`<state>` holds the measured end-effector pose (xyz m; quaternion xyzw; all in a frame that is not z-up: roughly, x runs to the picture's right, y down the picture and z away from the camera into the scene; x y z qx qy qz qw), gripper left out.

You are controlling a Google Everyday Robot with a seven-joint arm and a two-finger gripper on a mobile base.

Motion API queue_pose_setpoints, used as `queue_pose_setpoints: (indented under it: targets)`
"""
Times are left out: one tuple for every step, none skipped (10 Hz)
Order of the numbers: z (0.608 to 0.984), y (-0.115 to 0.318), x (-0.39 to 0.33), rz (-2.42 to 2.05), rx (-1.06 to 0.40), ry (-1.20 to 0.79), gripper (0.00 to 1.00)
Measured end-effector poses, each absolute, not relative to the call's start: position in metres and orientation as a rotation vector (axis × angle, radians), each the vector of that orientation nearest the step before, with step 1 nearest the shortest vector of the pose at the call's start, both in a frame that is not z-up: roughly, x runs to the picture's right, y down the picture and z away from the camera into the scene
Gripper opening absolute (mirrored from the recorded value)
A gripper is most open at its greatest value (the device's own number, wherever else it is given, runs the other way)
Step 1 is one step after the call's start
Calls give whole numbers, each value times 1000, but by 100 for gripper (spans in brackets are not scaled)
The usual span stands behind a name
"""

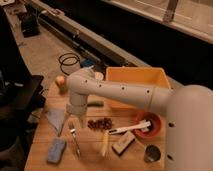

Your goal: Place sponge in paper cup

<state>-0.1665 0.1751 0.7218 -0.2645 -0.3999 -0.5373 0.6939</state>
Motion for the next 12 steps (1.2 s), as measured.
queue_pose_setpoints:
  targets:
    - [726,183,-177,-1194,-591,-926,65]
    - [729,188,-184,-1187,-588,-952,65]
    - [733,195,-193,-1179,-585,-990,65]
    - [735,205,-207,-1176,-583,-1044,65]
    - [735,212,-217,-1178,-582,-1082,65]
    - [734,220,-232,-1184,-586,-1137,65]
    - [733,221,-234,-1183,-586,-1143,65]
    - [733,221,-230,-1184,-593,-1140,65]
    - [733,221,-232,-1185,-592,-1142,65]
    - [733,221,-232,-1186,-592,-1142,65]
    - [734,222,-233,-1188,-598,-1142,65]
    - [734,227,-237,-1191,-610,-1149,65]
